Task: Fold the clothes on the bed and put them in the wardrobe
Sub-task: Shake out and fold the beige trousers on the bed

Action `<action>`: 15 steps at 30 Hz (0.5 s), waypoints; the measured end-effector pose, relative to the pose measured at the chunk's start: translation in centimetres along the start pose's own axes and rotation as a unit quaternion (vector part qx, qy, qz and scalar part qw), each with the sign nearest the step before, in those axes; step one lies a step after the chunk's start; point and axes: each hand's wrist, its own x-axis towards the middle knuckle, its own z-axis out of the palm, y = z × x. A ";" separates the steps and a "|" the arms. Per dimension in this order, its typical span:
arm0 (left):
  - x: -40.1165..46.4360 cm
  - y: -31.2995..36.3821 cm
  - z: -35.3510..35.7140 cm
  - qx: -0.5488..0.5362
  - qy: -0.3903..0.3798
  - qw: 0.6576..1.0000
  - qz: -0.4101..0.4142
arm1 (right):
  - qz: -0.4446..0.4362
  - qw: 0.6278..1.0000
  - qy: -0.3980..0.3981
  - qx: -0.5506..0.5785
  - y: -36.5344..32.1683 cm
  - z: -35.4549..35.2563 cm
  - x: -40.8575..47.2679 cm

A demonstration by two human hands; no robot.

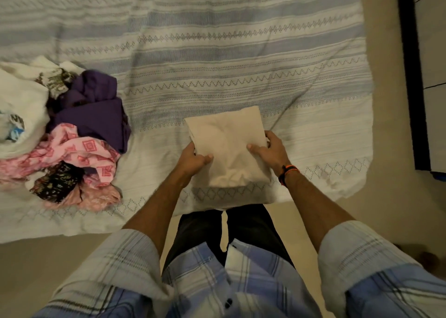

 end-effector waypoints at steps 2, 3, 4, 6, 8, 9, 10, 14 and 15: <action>-1.1 0.8 -0.1 -0.002 -0.004 1.000 0.007 | -0.008 1.000 0.009 0.004 -0.8 -0.7 -1.1; -1.9 1.3 -0.1 -0.001 -0.007 1.000 0.014 | -0.014 1.000 0.013 0.008 -1.2 -1.0 -1.8; -2.5 1.7 -0.1 -0.002 -0.009 1.000 0.017 | -0.019 1.000 0.016 0.012 -1.6 -1.4 -2.4; -3.5 2.6 -0.1 0.001 -0.012 1.000 0.022 | -0.031 0.999 0.025 0.017 -2.3 -2.1 -3.6; -4.2 3.6 0.1 0.010 -0.017 0.999 0.028 | -0.043 0.998 0.038 0.023 -2.9 -2.8 -4.6; -4.5 3.8 0.3 0.015 -0.022 0.999 0.032 | -0.047 0.998 0.044 0.026 -2.9 -3.1 -5.1; -4.9 4.3 0.5 0.019 -0.027 0.999 0.040 | -0.051 0.997 0.051 0.030 -3.1 -3.6 -5.5; -5.6 5.2 1.5 0.031 -0.039 0.997 0.051 | -0.057 0.995 0.059 0.048 -2.7 -5.4 -6.1; -5.8 5.4 2.1 0.038 -0.040 0.997 0.052 | -0.060 0.995 0.062 0.053 -2.6 -6.2 -6.2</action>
